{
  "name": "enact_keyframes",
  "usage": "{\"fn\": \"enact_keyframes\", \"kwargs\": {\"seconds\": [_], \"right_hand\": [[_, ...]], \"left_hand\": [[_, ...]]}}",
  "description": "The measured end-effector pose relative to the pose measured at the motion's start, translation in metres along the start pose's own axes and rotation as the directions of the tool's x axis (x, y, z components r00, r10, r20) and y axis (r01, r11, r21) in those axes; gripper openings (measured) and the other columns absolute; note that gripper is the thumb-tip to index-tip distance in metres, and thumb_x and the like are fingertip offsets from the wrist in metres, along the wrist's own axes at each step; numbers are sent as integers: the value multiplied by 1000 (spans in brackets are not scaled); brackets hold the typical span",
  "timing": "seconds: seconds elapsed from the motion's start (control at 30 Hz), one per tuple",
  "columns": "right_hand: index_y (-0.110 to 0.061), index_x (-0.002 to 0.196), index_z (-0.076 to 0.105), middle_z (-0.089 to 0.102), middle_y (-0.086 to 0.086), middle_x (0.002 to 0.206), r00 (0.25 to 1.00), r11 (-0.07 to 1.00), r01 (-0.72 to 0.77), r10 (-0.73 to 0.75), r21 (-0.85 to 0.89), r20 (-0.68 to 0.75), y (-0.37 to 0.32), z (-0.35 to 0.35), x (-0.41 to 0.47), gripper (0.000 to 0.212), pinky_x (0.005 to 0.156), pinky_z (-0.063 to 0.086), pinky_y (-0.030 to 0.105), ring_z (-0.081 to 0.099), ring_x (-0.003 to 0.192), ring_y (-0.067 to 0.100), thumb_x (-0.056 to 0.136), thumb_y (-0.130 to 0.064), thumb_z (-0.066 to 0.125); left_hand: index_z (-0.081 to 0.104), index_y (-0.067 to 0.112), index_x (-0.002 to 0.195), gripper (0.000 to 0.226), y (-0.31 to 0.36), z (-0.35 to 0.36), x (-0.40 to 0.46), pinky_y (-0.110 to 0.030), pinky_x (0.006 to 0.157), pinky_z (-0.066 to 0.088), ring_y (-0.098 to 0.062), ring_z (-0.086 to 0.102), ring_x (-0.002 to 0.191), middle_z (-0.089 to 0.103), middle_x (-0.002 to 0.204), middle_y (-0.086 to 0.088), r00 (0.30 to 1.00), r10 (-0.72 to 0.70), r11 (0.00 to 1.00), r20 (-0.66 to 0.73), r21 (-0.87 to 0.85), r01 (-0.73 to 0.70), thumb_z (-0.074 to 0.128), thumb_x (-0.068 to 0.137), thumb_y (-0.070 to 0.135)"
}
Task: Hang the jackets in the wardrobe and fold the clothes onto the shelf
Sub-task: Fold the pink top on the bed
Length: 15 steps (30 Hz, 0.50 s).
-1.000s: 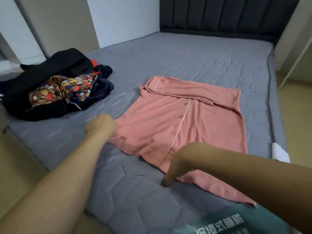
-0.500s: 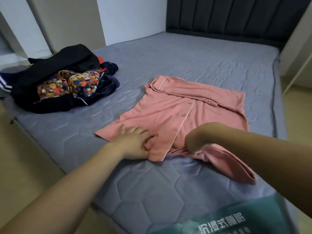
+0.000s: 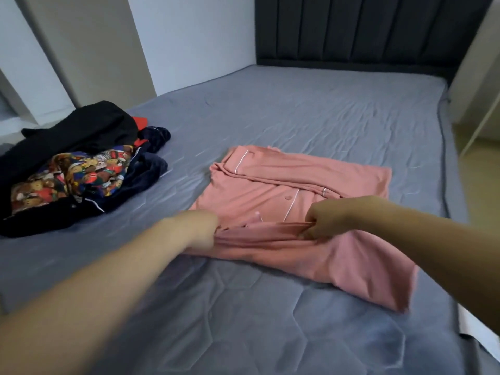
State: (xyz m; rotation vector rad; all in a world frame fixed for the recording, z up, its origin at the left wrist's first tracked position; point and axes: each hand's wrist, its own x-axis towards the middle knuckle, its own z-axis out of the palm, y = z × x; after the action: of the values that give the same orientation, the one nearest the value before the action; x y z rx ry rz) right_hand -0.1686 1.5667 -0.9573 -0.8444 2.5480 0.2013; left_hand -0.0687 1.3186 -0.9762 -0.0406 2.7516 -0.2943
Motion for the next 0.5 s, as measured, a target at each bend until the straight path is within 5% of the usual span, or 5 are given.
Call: {"fn": "enact_keyframes", "kwargs": {"seconds": [0.1, 0.2, 0.3, 0.4, 0.5], "right_hand": [[-20, 73, 56, 54, -8, 67, 999, 998, -50, 50, 42, -7, 33, -16, 18, 39, 62, 39, 28, 50, 63, 13, 84, -57, 62], [-13, 92, 61, 59, 2, 79, 969, 978, -204, 197, 35, 147, 70, -33, 39, 14, 60, 42, 21, 54, 66, 16, 83, -23, 62], [2, 114, 58, 63, 23, 113, 906, 922, -380, 356, 68, 230, 106, -56, 54, 36, 84, 53, 32, 65, 96, 32, 79, -10, 58], [5, 130, 48, 55, 25, 129, 884, 896, -443, 429, 34, 187, 136, -70, 75, 48, 74, 54, 32, 61, 102, 29, 85, -9, 57], [0, 139, 41, 48, 24, 137, 825, 862, -506, 473, 33, 309, 174, -62, 96, 55, 96, 49, 41, 56, 116, 34, 88, -15, 58]], "left_hand": [[62, 14, 117, 33, -26, -43, 38, -35, 78, 46, -28, 62, 111, 63, 125, -8, 971, -237, 958, -23, 163, 237, 50, 87, 10], [60, 20, 122, 34, -34, -73, 91, -38, 94, 43, -25, 59, 119, 60, 130, -3, 921, -336, 906, -198, 200, 374, 46, 92, 12], [63, 20, 117, 33, -33, -103, 149, -36, 102, 34, -24, 59, 118, 64, 125, -3, 860, -342, 886, -378, 175, 429, 44, 92, 10], [66, 15, 113, 31, -30, -111, 206, -37, 101, 35, -29, 58, 117, 65, 121, -9, 767, -485, 860, -420, -70, 506, 47, 88, 10], [64, 10, 117, 32, -32, -93, 249, -43, 105, 35, -34, 54, 123, 61, 128, -17, 643, -721, 671, -259, -493, 554, 52, 90, 21]]}}
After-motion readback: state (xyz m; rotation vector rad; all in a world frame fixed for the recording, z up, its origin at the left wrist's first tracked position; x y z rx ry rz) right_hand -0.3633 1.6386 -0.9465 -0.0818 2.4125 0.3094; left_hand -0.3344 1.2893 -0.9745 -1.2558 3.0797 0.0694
